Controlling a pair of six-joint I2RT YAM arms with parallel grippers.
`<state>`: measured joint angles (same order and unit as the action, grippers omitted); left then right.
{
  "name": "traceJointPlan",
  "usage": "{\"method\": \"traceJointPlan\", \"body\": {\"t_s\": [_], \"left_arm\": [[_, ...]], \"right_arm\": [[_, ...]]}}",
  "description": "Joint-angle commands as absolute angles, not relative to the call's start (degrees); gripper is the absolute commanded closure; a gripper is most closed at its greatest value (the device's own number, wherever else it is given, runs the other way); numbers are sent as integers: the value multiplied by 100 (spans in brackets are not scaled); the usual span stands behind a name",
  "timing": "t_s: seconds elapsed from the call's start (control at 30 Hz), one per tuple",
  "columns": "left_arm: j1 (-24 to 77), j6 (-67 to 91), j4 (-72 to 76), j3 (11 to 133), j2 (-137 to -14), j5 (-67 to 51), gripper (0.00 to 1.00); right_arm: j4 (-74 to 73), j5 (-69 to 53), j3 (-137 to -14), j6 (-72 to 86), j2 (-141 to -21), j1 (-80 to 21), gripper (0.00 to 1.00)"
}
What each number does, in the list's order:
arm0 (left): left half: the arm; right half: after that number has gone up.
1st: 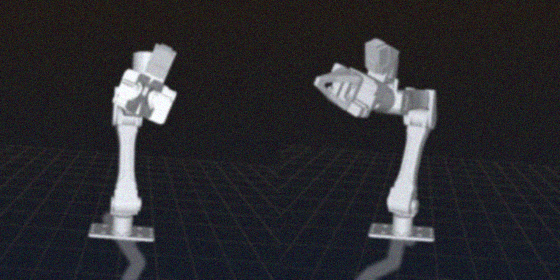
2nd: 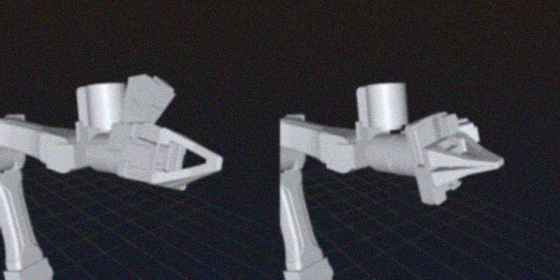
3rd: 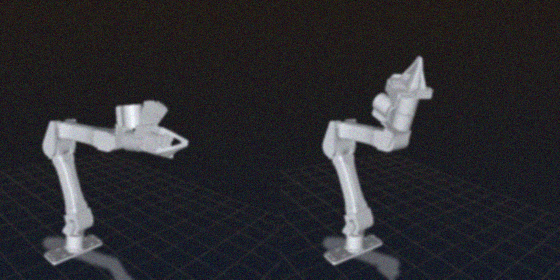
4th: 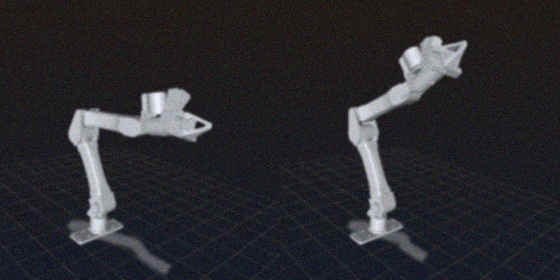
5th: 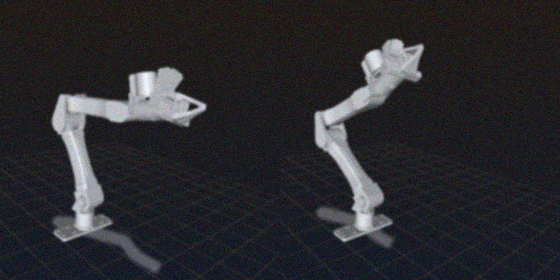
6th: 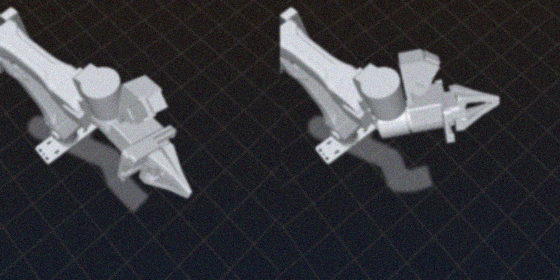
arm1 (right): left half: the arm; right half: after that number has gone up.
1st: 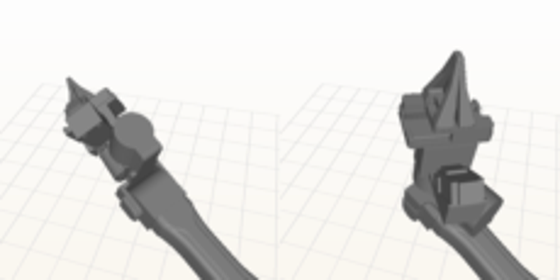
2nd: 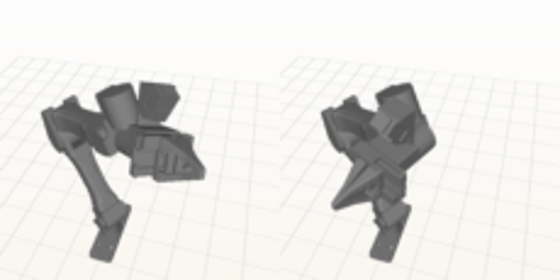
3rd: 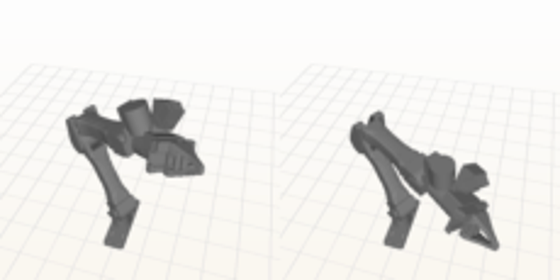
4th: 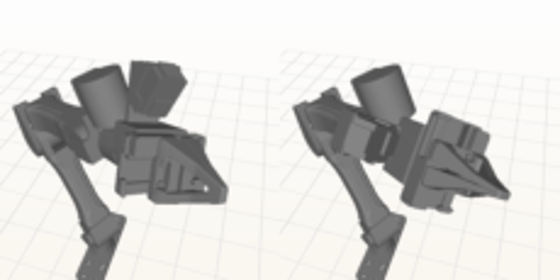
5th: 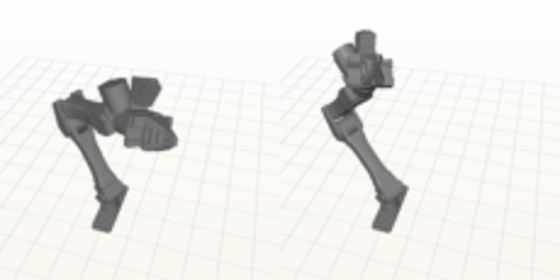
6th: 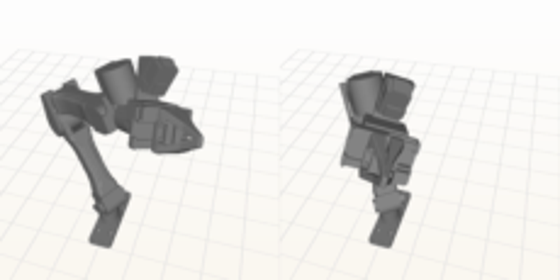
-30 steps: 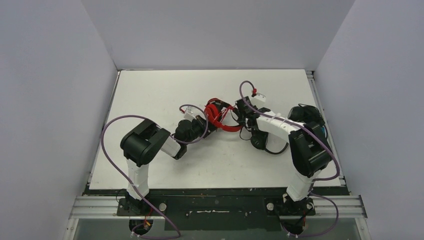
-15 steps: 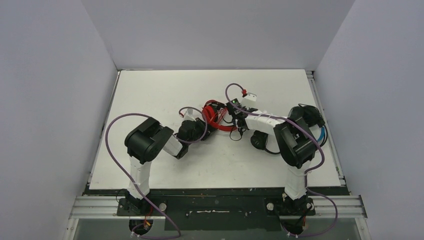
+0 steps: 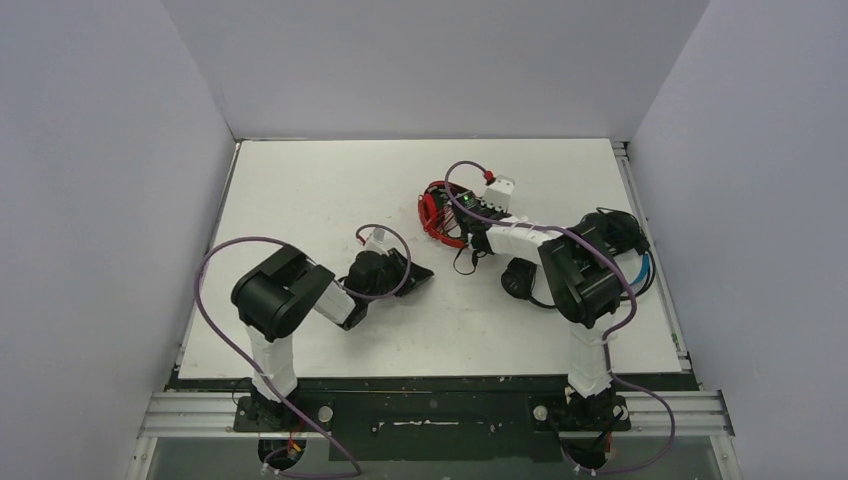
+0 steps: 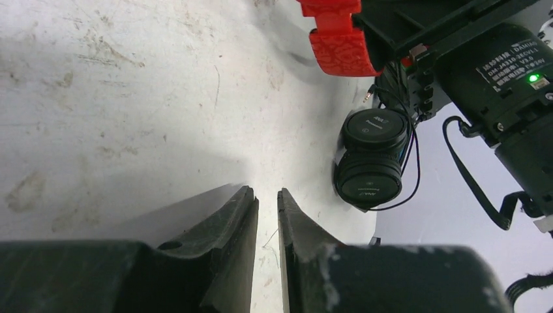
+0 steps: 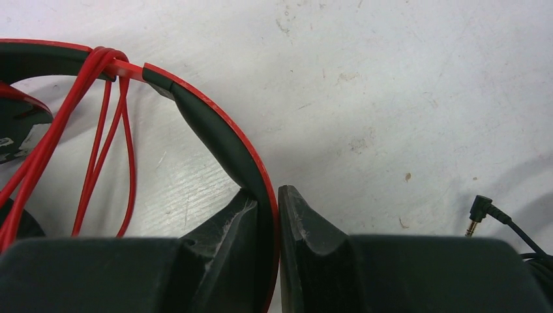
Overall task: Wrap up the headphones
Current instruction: Place the headphones at the center of the board.
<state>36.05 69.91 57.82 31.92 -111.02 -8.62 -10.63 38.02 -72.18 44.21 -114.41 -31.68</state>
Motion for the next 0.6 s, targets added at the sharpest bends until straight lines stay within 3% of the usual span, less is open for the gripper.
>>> {"method": "traceJointPlan", "body": {"t_s": [0.0, 0.1, 0.27, 0.43, 0.57], "left_arm": [[3573, 6547, 5431, 3096, -10400, -863, 83], [3568, 6146, 4811, 3134, -9923, -742, 81], [3562, 5392, 3266, 3326, -8890, -325, 68], [3459, 4797, 2197, 3406, -8105, -48, 61], [3239, 4321, 1502, 3439, -7532, 155, 55]], "right_arm": [[-1041, 4184, -7469, 4297, -11431, -3135, 86], [-1109, 4142, -7482, 4251, -11330, -3097, 81], [-1073, 3980, -7416, 4125, -10932, -2992, 61], [-1040, 3419, -7438, 4094, -10641, -2876, 48], [-920, 3105, -7378, 3964, -10259, -2873, 32]]}}
